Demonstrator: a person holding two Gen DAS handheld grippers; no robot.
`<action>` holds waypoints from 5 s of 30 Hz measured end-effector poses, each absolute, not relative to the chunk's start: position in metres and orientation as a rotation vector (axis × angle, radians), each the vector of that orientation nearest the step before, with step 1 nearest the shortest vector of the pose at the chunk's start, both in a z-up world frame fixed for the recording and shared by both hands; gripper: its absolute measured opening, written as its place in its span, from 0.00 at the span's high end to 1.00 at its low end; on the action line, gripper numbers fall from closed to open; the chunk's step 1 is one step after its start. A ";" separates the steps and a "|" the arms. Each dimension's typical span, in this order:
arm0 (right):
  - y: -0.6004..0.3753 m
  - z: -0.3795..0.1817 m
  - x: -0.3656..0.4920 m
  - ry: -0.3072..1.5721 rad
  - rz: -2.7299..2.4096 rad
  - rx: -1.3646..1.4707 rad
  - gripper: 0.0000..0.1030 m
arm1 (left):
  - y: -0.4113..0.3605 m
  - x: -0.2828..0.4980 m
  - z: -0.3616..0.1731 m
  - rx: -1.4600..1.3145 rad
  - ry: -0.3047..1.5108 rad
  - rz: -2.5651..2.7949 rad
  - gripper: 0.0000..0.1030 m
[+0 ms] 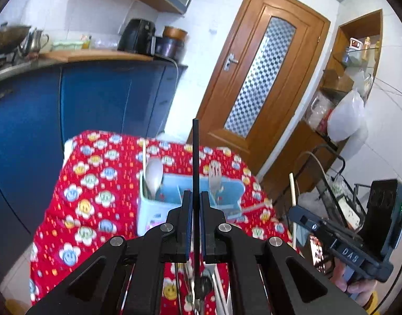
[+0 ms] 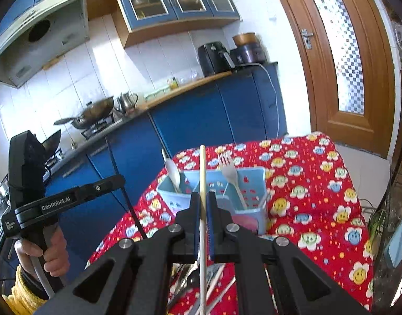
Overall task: Organize utensils
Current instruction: 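Lift both chopsticks and carry them above the blue caddy, then lower both chopsticks into the caddy and open both tools, then withdraw both tools from the caddy back over the loose utensils, then grasp another black chopstick with the left tool while the right tool grasps a metal fork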
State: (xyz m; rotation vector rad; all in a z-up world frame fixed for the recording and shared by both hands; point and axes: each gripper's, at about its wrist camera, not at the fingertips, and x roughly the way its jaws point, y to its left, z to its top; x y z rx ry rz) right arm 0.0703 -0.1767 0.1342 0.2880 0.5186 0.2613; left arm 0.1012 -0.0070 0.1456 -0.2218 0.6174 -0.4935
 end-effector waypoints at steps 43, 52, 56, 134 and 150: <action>-0.177 0.122 0.186 0.206 0.086 0.159 0.94 | -0.050 0.193 0.133 -0.072 0.438 -0.331 0.95; -0.170 0.103 0.195 0.273 0.094 0.112 0.94 | -0.054 0.194 0.109 -0.053 0.496 -0.352 0.95; -0.168 0.098 0.191 0.349 0.152 0.133 0.84 | -0.055 0.190 0.104 -0.046 0.525 -0.373 0.93; -0.207 0.028 0.070 0.686 0.106 0.326 0.69 | -0.082 0.170 -0.012 0.106 1.035 -0.370 0.86; -0.211 0.010 0.103 0.845 0.123 0.326 0.66 | -0.063 0.165 -0.013 0.046 1.089 -0.399 0.94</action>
